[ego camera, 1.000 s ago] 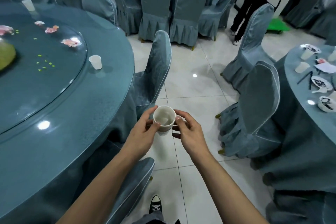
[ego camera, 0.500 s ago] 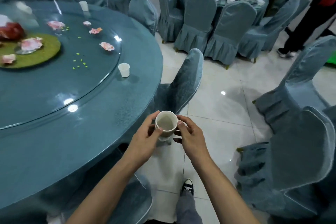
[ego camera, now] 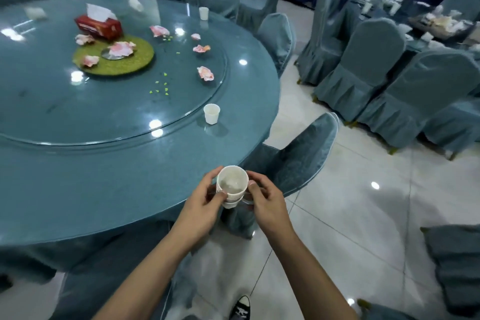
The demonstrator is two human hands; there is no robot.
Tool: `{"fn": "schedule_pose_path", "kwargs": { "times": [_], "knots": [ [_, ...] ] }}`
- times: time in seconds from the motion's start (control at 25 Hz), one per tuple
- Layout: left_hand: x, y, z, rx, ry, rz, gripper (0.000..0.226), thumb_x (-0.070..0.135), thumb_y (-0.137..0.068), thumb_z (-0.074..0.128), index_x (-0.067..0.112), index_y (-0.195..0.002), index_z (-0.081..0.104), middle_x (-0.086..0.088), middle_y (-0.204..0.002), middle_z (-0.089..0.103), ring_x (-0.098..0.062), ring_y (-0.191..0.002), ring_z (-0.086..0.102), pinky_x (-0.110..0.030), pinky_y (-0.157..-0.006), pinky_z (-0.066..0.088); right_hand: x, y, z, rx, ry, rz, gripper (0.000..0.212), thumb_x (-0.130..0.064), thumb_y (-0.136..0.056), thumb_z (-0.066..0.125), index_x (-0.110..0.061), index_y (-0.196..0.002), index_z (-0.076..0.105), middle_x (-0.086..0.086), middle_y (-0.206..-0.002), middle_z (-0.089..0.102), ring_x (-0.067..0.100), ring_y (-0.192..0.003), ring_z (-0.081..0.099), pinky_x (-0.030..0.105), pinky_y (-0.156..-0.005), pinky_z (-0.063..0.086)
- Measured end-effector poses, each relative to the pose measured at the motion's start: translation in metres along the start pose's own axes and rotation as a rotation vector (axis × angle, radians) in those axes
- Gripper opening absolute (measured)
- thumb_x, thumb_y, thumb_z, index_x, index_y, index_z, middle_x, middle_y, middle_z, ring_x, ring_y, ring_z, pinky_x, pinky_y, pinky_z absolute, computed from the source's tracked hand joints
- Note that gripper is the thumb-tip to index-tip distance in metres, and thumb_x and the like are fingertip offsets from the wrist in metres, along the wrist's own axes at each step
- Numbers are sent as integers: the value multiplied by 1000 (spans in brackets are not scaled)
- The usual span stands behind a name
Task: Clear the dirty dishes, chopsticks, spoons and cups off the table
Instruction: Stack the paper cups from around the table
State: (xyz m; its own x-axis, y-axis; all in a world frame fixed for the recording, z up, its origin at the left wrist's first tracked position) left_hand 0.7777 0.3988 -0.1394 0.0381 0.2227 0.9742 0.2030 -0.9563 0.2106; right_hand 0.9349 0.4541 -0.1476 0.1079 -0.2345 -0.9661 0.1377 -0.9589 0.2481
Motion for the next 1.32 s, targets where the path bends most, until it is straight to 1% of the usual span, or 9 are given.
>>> {"fn": "schedule_pose_path", "kwargs": {
  "times": [0.16,0.36,0.52,0.68,0.8,0.92,1.04,1.16,1.32],
  "knots": [
    [2,-16,16,83,17,-8,47,33,-86,61,49,-129,55,6,-117,74,-12,-112,68,-44,-108,49,-3,-30,-10,-92,-9,10,23,-17,-103,54,-31,-112,71,-3,-105,76,27,-101,72,46,-85,62],
    [3,-43,9,175,24,-22,45,40,-83,63,60,-122,55,4,-118,73,-13,-111,69,-44,-107,49,-6,-72,-1,-189,-13,52,22,-17,-102,57,-28,-115,71,2,-104,76,27,-100,73,47,-86,61],
    [0,-76,-3,222,36,-44,43,25,-93,63,54,-124,55,4,-115,74,-10,-107,69,-42,-107,50,-11,-113,16,-250,32,58,22,-22,-102,59,-30,-119,70,7,-99,76,21,-95,73,39,-83,62],
    [0,-125,-26,266,67,-38,46,40,-83,64,60,-123,55,6,-114,75,-11,-107,70,-36,-102,50,-21,-166,40,-298,89,67,22,-25,-102,58,-27,-122,67,4,-102,75,15,-95,73,34,-82,61],
    [-2,-161,-45,276,48,-41,50,21,-95,63,49,-135,49,4,-116,74,-7,-104,70,-29,-99,49,-22,-204,64,-329,126,103,24,-27,-102,57,-28,-125,65,2,-105,74,13,-96,73,36,-87,61],
    [-9,-191,-66,285,51,-63,51,17,-96,63,46,-136,49,2,-116,74,-9,-104,70,-29,-98,49,-19,-236,88,-346,169,138,24,-26,-102,57,-26,-126,64,2,-105,73,14,-94,73,38,-88,60],
    [-16,-221,-83,264,41,-96,54,5,-100,58,37,-142,48,0,-116,74,-9,-104,70,-29,-99,49,-15,-264,107,-324,171,172,21,-23,-102,57,-26,-121,64,5,-104,73,16,-90,73,40,-87,60],
    [-23,-239,-90,254,33,-127,55,0,-100,56,28,-147,47,-2,-117,73,-6,-104,70,-29,-102,50,-13,-282,117,-342,200,205,20,-21,-103,56,-22,-121,63,8,-101,73,17,-87,71,43,-87,58],
    [-40,-254,-95,254,28,-170,57,0,-100,56,29,-148,45,-3,-120,71,-9,-108,68,-37,-107,49,-6,-299,127,-425,302,231,18,-23,-103,55,-27,-120,60,12,-108,73,18,-87,68,48,-88,56]
  ]
}}
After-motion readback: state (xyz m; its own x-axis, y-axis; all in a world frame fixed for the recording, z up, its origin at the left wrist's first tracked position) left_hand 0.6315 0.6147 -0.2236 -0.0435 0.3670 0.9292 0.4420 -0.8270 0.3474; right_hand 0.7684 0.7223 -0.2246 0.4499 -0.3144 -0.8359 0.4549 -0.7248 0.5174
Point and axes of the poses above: each hand's wrist, its own y-axis away from the middle knuckle, its own z-axis out of the palm, x = y × z, the point moved 5 cm from there along -y, towards the middle knuckle
